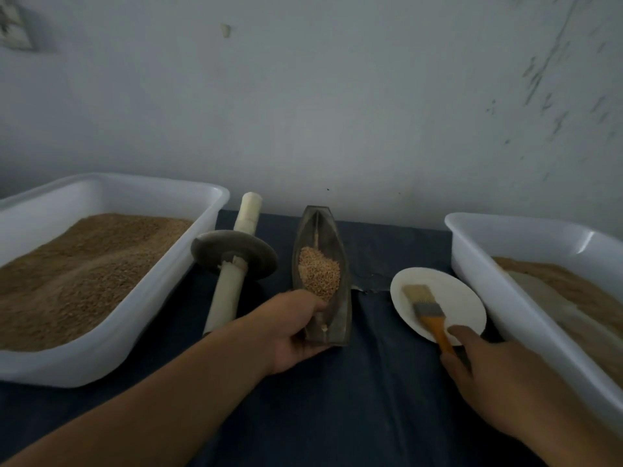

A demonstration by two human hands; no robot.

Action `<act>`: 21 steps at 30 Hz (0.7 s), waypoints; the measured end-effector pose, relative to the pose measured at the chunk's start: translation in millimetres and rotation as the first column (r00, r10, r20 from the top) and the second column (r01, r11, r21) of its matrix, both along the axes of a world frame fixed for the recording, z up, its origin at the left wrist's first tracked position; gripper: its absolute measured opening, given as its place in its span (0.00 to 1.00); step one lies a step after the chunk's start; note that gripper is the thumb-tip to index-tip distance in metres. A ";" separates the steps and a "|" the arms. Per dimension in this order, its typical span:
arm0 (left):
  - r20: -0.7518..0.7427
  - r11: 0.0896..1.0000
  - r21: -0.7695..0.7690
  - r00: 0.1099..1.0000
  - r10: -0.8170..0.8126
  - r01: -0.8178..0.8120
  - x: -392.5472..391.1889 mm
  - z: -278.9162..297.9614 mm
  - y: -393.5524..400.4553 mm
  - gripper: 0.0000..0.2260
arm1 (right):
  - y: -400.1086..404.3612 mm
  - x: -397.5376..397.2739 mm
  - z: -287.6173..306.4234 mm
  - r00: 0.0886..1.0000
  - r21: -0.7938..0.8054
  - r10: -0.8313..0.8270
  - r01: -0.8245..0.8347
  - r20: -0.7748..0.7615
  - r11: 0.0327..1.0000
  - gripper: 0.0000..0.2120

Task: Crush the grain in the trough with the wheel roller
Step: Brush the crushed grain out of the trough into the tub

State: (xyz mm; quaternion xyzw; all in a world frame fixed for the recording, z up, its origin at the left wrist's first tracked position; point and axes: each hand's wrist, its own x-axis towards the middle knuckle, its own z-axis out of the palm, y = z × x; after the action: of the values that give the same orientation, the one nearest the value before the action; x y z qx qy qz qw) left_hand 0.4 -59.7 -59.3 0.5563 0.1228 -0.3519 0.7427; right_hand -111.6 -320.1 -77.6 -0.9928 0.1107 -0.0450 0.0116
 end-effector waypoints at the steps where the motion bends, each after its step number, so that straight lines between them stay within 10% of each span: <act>1: 0.013 1.000 0.008 1.000 0.002 -0.002 -0.5 0.1 -0.8 0.10 | -0.3 -0.7 -0.5 1.000 -0.016 -0.001 0.001 0.001 1.000 0.21; 21: 0.124 0.986 0.167 0.992 -0.029 0.008 -16.0 64.1 42.9 0.09 | 42.8 12.7 62.0 0.968 0.070 0.048 -0.067 0.248 0.995 0.25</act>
State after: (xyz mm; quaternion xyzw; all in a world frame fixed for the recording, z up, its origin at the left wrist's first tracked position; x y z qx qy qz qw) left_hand -15.5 -16.8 4.8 0.6386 0.0996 -0.3114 0.6966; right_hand -98.9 -277.3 -15.7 -0.9811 0.0812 -0.1630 0.0652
